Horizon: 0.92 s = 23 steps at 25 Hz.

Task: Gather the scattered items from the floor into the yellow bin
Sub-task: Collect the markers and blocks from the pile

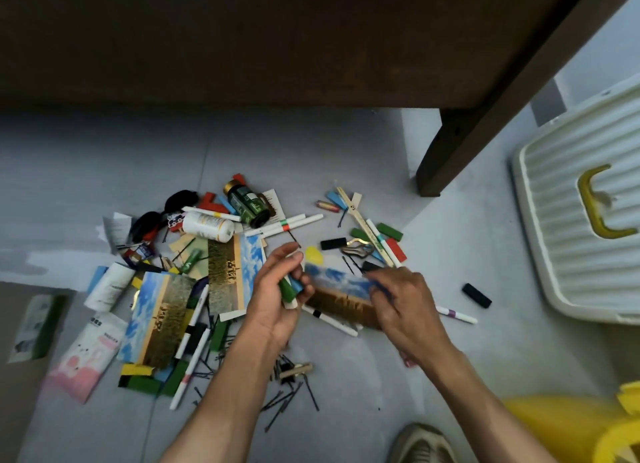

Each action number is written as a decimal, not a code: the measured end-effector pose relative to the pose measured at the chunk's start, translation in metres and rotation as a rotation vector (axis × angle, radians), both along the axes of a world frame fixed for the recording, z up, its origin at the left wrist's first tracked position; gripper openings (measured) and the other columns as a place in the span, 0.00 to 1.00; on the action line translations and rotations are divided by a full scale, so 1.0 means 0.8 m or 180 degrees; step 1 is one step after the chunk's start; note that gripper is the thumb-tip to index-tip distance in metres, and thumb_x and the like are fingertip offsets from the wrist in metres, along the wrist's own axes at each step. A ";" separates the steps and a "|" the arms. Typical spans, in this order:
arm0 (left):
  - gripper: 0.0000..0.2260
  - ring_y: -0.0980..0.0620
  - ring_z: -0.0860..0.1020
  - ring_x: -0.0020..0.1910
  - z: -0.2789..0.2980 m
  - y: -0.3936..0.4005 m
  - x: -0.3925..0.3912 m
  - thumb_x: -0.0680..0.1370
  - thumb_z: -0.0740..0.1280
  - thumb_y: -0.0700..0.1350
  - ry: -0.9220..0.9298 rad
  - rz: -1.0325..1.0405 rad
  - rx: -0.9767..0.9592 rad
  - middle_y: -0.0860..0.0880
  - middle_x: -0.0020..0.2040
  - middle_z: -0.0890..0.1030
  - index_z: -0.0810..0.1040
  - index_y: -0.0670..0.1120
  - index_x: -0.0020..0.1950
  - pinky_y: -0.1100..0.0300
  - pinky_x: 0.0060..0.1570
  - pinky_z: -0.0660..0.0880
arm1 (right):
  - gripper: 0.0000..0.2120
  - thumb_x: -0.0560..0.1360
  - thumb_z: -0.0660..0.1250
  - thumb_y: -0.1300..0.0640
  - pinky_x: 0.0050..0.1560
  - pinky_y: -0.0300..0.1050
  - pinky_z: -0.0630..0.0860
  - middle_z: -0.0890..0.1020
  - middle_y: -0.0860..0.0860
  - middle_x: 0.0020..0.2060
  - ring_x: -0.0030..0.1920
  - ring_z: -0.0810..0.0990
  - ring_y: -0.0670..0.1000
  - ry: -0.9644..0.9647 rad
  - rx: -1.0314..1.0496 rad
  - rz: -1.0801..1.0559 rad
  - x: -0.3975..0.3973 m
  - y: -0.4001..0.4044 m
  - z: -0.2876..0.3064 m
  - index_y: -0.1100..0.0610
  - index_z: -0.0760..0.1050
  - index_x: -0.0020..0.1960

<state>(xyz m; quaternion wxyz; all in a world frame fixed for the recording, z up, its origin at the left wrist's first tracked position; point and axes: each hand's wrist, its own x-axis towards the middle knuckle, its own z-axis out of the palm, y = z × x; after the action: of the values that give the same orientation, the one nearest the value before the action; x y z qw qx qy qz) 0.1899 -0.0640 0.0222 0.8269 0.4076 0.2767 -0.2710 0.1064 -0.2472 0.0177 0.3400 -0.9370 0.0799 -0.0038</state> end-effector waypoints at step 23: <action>0.09 0.51 0.78 0.30 -0.043 -0.063 -0.020 0.69 0.75 0.40 0.0362 -0.0731 0.0793 0.44 0.38 0.80 0.81 0.46 0.47 0.61 0.26 0.71 | 0.09 0.79 0.66 0.53 0.39 0.42 0.70 0.81 0.53 0.41 0.42 0.78 0.52 0.0341 0.0407 -0.1777 0.028 -0.045 -0.058 0.54 0.83 0.50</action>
<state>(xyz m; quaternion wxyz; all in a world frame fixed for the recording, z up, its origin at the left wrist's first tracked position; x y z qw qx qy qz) 0.1739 -0.1141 -0.0125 0.7166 0.5199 0.3061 -0.3499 0.1288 -0.2832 -0.0288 0.3794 -0.8543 0.3526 -0.0427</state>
